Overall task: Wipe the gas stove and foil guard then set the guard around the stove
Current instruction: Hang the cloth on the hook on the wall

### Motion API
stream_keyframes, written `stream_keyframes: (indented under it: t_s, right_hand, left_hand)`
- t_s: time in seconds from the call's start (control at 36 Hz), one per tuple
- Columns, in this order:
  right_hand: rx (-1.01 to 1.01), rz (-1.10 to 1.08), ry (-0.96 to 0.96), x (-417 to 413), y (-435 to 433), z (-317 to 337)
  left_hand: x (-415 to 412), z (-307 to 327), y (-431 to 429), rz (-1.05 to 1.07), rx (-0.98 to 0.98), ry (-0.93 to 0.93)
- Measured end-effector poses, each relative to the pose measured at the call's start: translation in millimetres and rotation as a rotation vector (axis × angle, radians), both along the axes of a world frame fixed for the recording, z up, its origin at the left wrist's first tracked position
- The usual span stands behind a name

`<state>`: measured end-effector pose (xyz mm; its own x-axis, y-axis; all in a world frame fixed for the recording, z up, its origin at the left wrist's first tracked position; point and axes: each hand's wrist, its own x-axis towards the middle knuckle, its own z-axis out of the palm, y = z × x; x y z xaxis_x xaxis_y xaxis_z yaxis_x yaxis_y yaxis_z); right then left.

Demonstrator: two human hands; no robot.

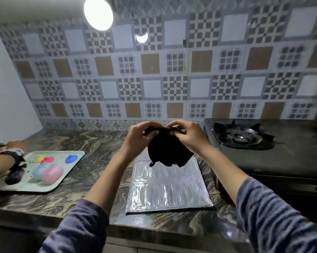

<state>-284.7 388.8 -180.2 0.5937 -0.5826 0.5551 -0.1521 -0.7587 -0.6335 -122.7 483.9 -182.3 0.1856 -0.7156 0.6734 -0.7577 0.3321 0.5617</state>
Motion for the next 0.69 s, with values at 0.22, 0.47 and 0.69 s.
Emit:
stream_keyframes:
  t_s: [0.22, 0.47, 0.69]
  right_hand:
    - [0.108, 0.085, -0.101, -42, -3, -5]
    - [-0.07, -0.051, 0.042, -67, -17, -25]
    - [-0.052, -0.143, -0.031, -50, -30, -15]
  left_hand:
    - [-31, 36, -10, -0.01, -0.039, 0.072]
    - [-42, 25, -10, 0.133, -0.093, 0.05]
    - [-36, 3, -18, 0.19, 0.072, -0.03]
